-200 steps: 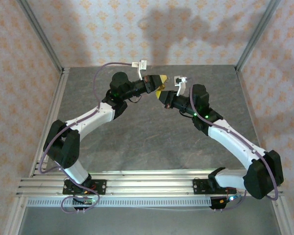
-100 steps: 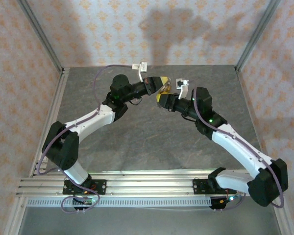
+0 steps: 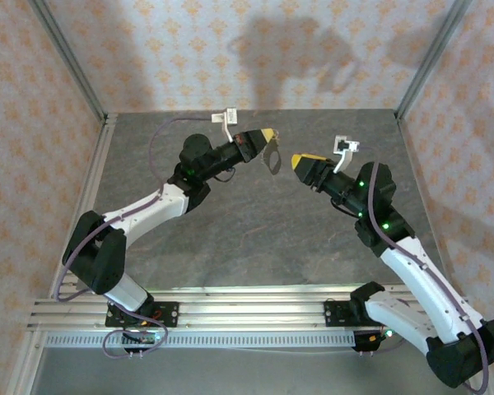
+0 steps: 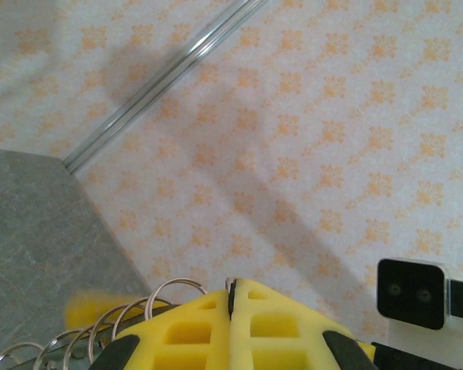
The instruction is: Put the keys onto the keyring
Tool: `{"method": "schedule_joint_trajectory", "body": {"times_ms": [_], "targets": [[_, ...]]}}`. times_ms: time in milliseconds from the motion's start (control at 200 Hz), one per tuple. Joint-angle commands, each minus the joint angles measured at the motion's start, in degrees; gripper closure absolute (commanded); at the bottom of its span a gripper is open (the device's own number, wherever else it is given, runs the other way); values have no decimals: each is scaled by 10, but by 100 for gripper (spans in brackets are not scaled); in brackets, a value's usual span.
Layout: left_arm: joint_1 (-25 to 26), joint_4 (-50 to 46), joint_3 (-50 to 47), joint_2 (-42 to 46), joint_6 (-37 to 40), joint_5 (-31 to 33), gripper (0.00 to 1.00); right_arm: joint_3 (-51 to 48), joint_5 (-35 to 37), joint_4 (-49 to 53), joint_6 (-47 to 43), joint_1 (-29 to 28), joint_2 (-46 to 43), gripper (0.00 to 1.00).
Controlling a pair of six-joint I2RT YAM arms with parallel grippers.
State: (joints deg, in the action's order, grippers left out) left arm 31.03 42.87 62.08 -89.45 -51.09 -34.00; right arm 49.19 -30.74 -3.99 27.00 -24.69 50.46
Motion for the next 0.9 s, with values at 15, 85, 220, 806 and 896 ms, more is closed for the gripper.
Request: {"method": "schedule_joint_trajectory", "body": {"times_ms": [15, 85, 220, 806, 896], "targets": [[0, 59, -10, 28, -11, 20, 100, 35, 30, -52, 42, 6, 28, 57], [0, 66, -13, 31, -16, 19, 100, 43, 33, -81, 60, 7, 50, 57], [-1, 81, -16, 37, -25, 16, 100, 59, 37, -129, 86, 9, 91, 57], [4, 106, -7, 32, -45, 1, 100, 89, -36, -253, 159, 11, 185, 57], [4, 107, -6, 28, -45, 1, 100, 89, -46, -263, 165, 11, 196, 57]]}}
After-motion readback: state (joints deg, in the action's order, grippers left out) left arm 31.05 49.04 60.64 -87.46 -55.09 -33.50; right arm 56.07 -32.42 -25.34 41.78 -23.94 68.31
